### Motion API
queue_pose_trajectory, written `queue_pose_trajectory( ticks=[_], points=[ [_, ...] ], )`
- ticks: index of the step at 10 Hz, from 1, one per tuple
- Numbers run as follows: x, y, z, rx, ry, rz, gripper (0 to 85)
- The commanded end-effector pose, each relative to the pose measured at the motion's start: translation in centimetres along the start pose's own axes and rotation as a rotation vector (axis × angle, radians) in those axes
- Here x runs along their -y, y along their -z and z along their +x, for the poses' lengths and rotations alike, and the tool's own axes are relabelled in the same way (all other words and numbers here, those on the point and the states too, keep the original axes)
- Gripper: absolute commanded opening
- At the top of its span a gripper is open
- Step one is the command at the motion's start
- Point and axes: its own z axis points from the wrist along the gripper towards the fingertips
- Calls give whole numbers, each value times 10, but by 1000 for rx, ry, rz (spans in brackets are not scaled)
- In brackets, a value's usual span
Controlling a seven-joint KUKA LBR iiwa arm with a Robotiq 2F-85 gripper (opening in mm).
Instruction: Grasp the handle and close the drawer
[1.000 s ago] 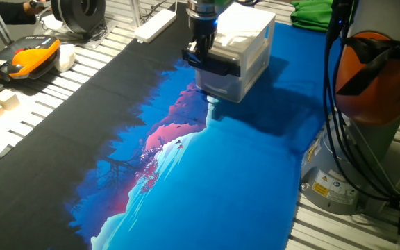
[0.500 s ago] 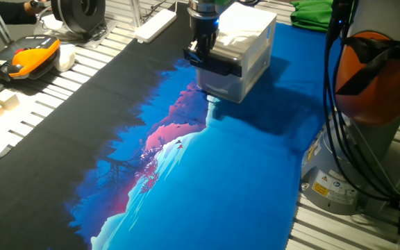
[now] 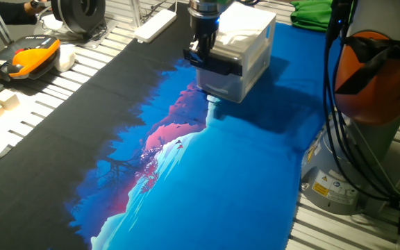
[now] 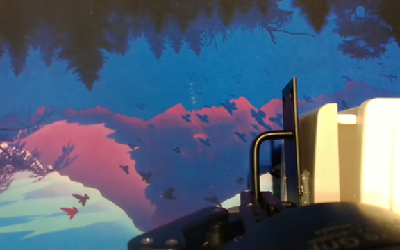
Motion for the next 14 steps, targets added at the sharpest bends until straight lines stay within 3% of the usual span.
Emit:
queue_pose_trajectory(
  ticks=[1, 7, 12, 14],
  points=[
    [0, 0, 1, -1, 1, 0, 0],
    [3, 1, 1, 2, 5, 1, 0],
    [3, 1, 1, 32, -32, -15, 0],
    [3, 2, 1, 33, -31, -11, 0]
  ],
)
